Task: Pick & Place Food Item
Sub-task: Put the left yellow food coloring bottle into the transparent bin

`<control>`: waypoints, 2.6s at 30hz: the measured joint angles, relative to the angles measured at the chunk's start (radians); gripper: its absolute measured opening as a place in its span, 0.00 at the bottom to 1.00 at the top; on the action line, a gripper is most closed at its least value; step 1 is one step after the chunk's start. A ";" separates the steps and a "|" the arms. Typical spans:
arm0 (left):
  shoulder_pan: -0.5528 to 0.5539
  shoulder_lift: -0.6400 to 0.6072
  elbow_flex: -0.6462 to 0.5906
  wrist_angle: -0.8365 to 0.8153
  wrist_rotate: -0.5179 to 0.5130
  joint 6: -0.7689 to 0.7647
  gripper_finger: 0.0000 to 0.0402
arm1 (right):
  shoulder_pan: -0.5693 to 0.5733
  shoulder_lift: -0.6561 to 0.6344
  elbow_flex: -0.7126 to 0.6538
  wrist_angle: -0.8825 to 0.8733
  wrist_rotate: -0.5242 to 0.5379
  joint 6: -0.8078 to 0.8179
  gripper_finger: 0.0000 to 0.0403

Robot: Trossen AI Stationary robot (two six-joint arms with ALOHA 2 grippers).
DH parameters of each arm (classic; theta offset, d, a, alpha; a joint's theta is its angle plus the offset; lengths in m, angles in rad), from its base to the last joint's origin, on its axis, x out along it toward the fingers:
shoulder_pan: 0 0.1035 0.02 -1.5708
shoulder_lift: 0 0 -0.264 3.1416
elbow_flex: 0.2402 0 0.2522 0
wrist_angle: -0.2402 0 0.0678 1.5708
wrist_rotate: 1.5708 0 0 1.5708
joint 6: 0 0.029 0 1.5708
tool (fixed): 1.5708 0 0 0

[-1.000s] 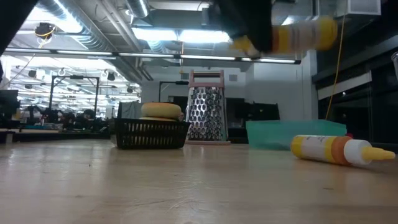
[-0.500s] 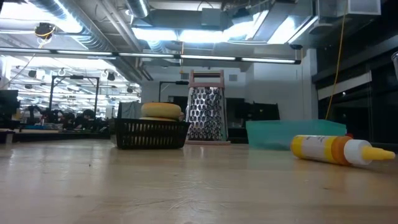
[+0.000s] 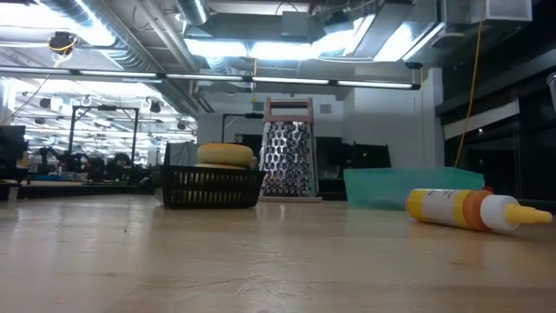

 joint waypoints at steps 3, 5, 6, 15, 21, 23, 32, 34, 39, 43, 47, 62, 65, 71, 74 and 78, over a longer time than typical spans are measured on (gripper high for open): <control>0.001 0.001 0.000 0.010 0.001 -0.001 0.27 | -0.006 0.000 0.000 0.018 -0.041 -0.004 0.64; 0.004 0.001 0.000 0.017 0.004 0.004 0.27 | -0.012 0.000 0.000 0.045 -0.048 -0.028 0.64; 0.005 0.001 0.000 0.025 0.011 0.008 0.27 | -0.015 0.000 0.000 0.058 -0.052 -0.043 0.64; 0.013 0.040 -0.001 0.070 0.062 0.039 0.27 | -0.023 -0.002 0.000 0.075 -0.072 -0.072 0.64; -0.006 0.057 -0.001 0.088 0.071 0.043 0.27 | -0.027 -0.002 0.000 0.064 -0.080 -0.067 0.64; -0.013 0.056 -0.001 0.086 0.064 0.035 0.27 | -0.028 -0.002 0.000 0.064 -0.086 -0.066 0.64; -0.031 0.056 -0.001 0.086 0.064 0.036 0.27 | -0.031 0.002 0.000 0.063 -0.150 -0.046 0.64; -0.031 0.056 -0.001 0.096 0.065 0.039 0.27 | -0.037 0.008 0.000 0.061 -0.165 -0.045 0.64; -0.029 0.056 -0.001 0.103 0.064 0.049 0.27 | -0.065 0.028 0.000 0.063 -0.227 -0.046 0.64; -0.028 0.056 -0.001 0.102 0.066 0.054 0.27 | -0.088 0.041 0.000 0.063 -0.243 -0.054 0.64; -0.027 0.056 -0.001 0.094 0.066 0.054 0.27 | -0.096 0.041 0.000 0.092 -0.248 -0.089 0.64; -0.023 0.056 -0.001 0.089 0.075 0.052 0.27 | -0.087 0.041 0.000 0.153 -0.247 -0.164 0.62; -0.023 0.055 -0.001 0.089 0.076 0.051 0.27 | -0.087 0.041 0.000 0.153 -0.244 -0.164 0.56; -0.023 0.055 -0.001 0.089 0.086 0.040 0.27 | -0.090 0.041 0.000 0.152 -0.240 -0.164 0.35; -0.023 0.055 0.000 0.089 0.086 0.040 0.27 | -0.090 0.041 0.000 0.153 -0.241 -0.164 0.33; -0.024 0.055 0.000 0.089 0.063 0.062 0.27 | -0.090 0.041 0.000 0.150 -0.240 -0.168 0.33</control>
